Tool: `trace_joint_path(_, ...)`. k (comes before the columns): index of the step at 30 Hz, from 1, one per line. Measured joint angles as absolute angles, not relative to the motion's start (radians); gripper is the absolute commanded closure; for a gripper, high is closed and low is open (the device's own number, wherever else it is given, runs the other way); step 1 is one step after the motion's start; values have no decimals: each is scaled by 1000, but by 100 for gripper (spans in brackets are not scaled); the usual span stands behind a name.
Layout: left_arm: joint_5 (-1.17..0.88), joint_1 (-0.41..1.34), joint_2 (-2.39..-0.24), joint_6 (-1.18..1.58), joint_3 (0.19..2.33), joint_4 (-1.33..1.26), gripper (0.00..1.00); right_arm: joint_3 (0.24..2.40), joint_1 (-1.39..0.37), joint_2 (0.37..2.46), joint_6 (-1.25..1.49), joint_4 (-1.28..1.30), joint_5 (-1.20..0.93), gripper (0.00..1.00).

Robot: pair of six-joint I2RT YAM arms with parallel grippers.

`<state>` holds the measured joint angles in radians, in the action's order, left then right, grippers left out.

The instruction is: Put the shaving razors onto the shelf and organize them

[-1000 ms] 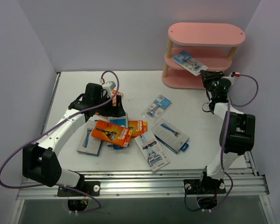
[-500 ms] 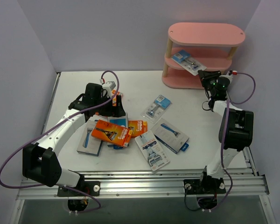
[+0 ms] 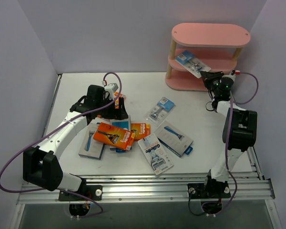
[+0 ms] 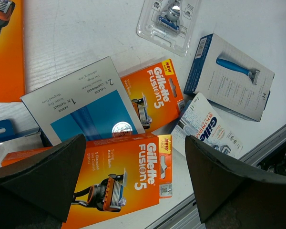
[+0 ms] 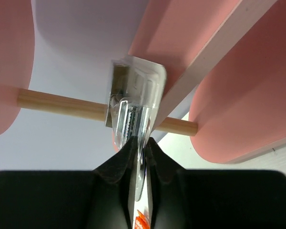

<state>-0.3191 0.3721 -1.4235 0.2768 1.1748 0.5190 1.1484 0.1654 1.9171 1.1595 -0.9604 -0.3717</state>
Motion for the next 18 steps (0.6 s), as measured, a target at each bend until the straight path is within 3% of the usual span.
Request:
trace_joint_path(2,-319,372,-1423,277,1175,519,6,1148,166,1919,1168,-964,-372,100)
trace_joint_path(18,-319,372,-1423,277,1175,519,6,1073,183,1917,1232,-1073,-378,100)
